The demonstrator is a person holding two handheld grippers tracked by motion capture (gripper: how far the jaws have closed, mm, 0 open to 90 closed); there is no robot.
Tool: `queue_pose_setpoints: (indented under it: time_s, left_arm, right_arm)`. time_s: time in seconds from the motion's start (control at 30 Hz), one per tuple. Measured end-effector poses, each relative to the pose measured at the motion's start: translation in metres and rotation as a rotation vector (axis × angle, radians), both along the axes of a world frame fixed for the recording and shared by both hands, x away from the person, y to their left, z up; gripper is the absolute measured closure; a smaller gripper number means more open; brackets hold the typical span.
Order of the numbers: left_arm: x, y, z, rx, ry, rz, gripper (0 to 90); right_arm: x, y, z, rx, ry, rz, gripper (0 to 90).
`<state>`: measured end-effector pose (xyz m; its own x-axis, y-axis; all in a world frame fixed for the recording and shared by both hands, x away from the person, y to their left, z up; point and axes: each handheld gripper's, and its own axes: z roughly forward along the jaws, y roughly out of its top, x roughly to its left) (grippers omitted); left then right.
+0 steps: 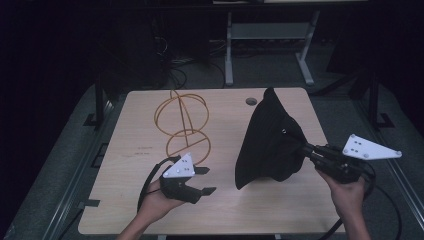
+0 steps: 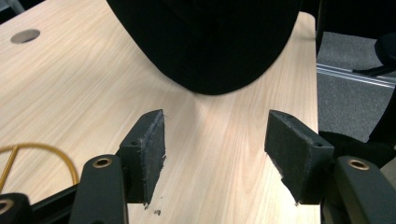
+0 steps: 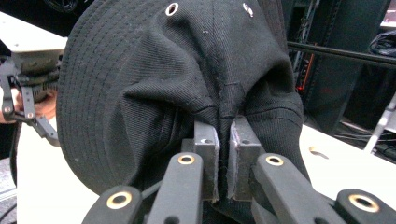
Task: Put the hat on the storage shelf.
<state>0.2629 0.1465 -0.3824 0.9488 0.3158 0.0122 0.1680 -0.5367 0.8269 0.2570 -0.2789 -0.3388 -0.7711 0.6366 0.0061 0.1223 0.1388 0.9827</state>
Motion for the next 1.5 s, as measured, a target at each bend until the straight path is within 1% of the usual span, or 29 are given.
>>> queue_pose_setpoints:
  time_s: [0.27, 0.33, 0.4, 0.47, 0.53, 0.6, 0.73, 0.8, 0.87, 0.9, 1.0, 1.1, 1.17, 1.27, 1.3, 1.5]
  left_arm:
    - [-0.003, 0.014, -0.016, 0.004, 0.01, 0.031, 34.9]
    - [-0.003, 0.016, -0.019, 0.001, 0.019, 0.039, 34.3]
    - [-0.003, 0.019, -0.021, 0.011, 0.017, 0.042, 33.9]
    - [-0.003, 0.021, -0.023, 0.008, 0.019, 0.047, 33.3]
    - [-0.003, 0.023, -0.025, 0.003, 0.016, 0.051, 33.0]
    - [-0.002, 0.024, -0.026, 0.008, 0.009, 0.049, 32.6]
    - [-0.004, 0.024, -0.028, 0.013, 0.001, 0.05, 31.7]
    - [-0.004, 0.024, -0.029, 0.015, 0.002, 0.042, 31.2]
    - [-0.003, 0.024, -0.03, 0.018, 0.001, 0.041, 31.0]
    - [-0.003, 0.023, -0.03, 0.021, 0.008, 0.043, 30.5]
    - [-0.003, 0.022, -0.031, 0.031, 0.001, 0.039, 29.7]
    - [-0.004, 0.022, -0.032, 0.03, -0.003, 0.038, 29.7]
    - [-0.004, 0.022, -0.032, 0.038, -0.007, 0.036, 29.7]
    - [-0.004, 0.021, -0.033, 0.041, -0.006, 0.036, 29.7]
    - [-0.005, 0.02, -0.033, 0.048, -0.015, 0.03, 29.7]
    - [-0.006, 0.018, -0.034, 0.064, -0.023, 0.024, 29.1]
  right_arm:
    - [0.017, 0.01, 0.015, 0.013, 0.055, 0.017, 84.1]
    - [0.021, 0.013, 0.018, 0.005, 0.06, 0.028, 84.1]
    - [0.024, 0.017, 0.022, 0.002, 0.069, 0.033, 84.0]
    - [0.028, 0.021, 0.026, -0.007, 0.07, 0.041, 84.0]
    - [0.031, 0.025, 0.029, -0.005, 0.072, 0.049, 84.0]
    - [0.034, 0.03, 0.034, -0.011, 0.07, 0.053, 84.0]
    - [0.041, 0.039, 0.043, -0.019, 0.071, 0.066, 84.1]
    - [0.044, 0.043, 0.047, -0.023, 0.071, 0.072, 84.1]
    - [0.048, 0.048, 0.05, -0.028, 0.074, 0.079, 84.1]
    - [0.049, 0.05, 0.052, -0.031, 0.078, 0.082, 84.0]
    - [0.054, 0.056, 0.056, -0.035, 0.085, 0.091, 84.0]
    - [0.059, 0.063, 0.06, -0.04, 0.084, 0.102, 84.0]
    - [0.062, 0.068, 0.063, -0.04, 0.083, 0.107, 84.0]
    - [0.067, 0.074, 0.067, -0.041, 0.089, 0.115, 84.0]
    - [0.068, 0.076, 0.068, -0.041, 0.093, 0.116, 84.0]
    - [0.076, 0.087, 0.073, -0.041, 0.096, 0.133, 84.0]
